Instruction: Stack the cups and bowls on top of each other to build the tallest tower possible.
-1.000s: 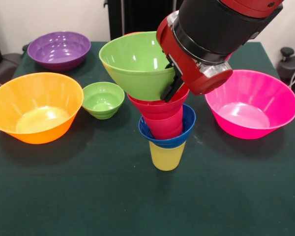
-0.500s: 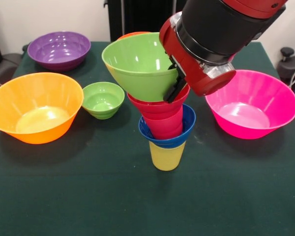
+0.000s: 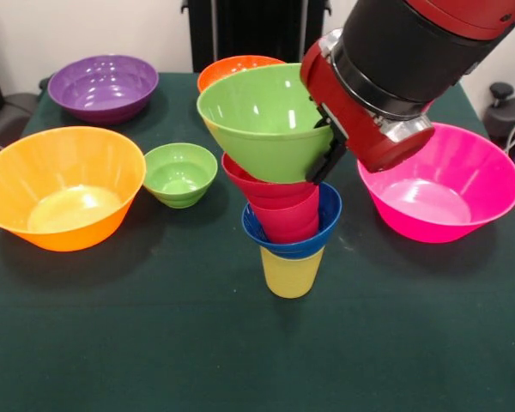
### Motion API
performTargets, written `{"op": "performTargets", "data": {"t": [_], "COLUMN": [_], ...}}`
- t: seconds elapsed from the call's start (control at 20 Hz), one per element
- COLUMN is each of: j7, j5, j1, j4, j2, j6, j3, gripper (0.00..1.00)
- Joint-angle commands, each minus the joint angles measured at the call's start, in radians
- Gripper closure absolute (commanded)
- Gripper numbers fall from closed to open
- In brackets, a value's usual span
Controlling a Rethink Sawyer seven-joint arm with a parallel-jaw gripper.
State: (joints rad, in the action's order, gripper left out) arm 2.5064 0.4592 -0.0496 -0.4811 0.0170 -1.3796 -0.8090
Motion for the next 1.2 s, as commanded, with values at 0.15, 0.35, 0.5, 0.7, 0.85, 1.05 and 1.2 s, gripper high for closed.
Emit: {"op": "performTargets", "data": {"t": [0.15, 0.35, 0.5, 0.7, 0.85, 1.05, 1.2], "j7": [-0.019, -0.028, -0.036, -0.049, -0.054, -0.057, -0.063], "j5": [-0.067, -0.078, -0.085, -0.089, -0.092, -0.095, -0.097], "j1": [-0.032, -0.047, -0.055, -0.063, -0.067, -0.072, -0.075], "j4": [-0.119, -0.159, -0.181, -0.213, -0.23, -0.25, -0.261], "j2": [0.001, 0.017, 0.026, 0.037, 0.041, 0.046, 0.05], "j6": [0.076, 0.094, 0.108, 0.133, 0.149, 0.172, 0.179], "j3": [0.118, 0.124, 0.123, 0.128, 0.13, 0.131, 0.131], "gripper": [1.0, 1.0, 1.0, 1.0, 1.0, 1.0, 1.0]}}
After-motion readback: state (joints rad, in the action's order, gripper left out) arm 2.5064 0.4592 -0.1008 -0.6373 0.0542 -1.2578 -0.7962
